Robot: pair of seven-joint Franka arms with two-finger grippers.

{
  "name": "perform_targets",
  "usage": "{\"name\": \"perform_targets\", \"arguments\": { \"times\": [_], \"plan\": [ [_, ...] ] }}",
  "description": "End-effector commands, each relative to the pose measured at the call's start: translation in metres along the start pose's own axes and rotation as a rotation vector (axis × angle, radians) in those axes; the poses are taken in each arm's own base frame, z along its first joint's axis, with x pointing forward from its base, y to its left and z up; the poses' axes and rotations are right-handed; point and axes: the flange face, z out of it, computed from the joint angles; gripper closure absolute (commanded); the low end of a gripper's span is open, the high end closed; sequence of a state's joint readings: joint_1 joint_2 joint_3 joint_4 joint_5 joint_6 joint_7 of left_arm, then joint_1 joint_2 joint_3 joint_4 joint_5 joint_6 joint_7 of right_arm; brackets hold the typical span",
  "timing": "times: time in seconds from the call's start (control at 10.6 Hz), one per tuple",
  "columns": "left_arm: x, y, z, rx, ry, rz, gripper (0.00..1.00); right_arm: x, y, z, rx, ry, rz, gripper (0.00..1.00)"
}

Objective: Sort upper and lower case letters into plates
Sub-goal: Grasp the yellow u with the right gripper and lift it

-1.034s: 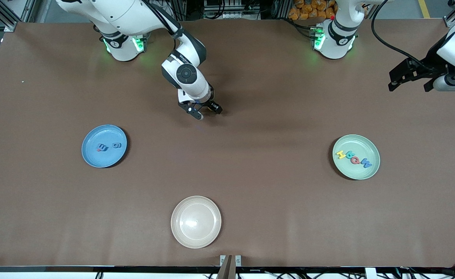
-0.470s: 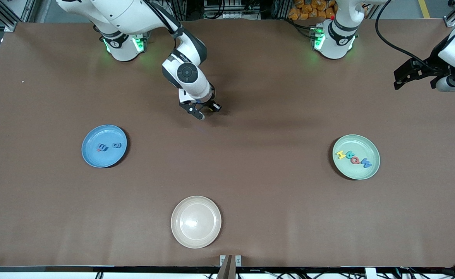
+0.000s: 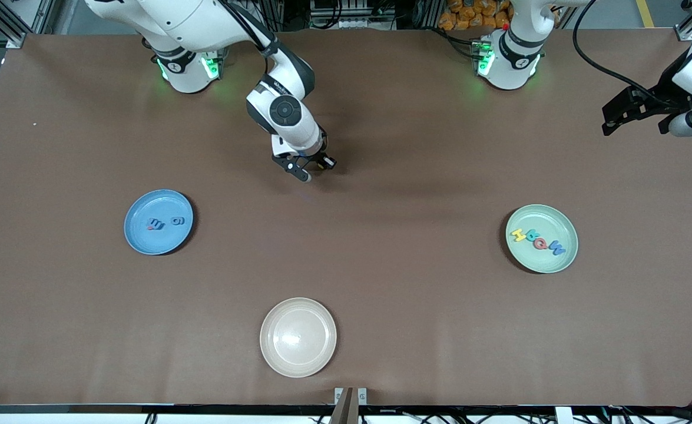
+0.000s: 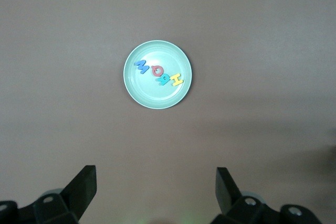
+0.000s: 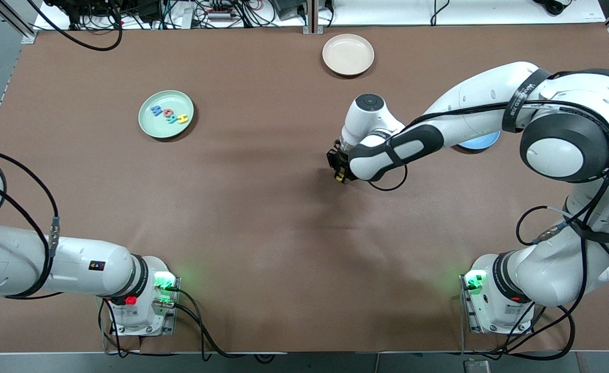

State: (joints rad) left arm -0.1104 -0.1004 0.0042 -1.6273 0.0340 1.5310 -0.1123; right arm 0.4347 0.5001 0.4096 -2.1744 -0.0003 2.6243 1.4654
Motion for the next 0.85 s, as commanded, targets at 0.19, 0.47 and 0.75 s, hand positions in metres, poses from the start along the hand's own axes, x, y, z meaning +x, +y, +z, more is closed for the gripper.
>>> {"name": "perform_targets", "arguments": {
  "times": [0.19, 0.47, 0.75],
  "plan": [
    [0.002, 0.004, -0.012, 0.012, 0.013, -0.004, 0.00, 0.039, -0.008, -0.048, -0.031, 0.023, 0.015, 1.00],
    [0.002, 0.005, -0.010, 0.008, 0.008, -0.005, 0.00, 0.080, 0.005, -0.076, -0.057, 0.020, -0.009, 1.00],
    [0.003, 0.005, -0.010, -0.029, 0.012, -0.010, 0.00, 0.144, 0.026, -0.102, -0.057, 0.019, -0.025, 1.00]
  ]
}}
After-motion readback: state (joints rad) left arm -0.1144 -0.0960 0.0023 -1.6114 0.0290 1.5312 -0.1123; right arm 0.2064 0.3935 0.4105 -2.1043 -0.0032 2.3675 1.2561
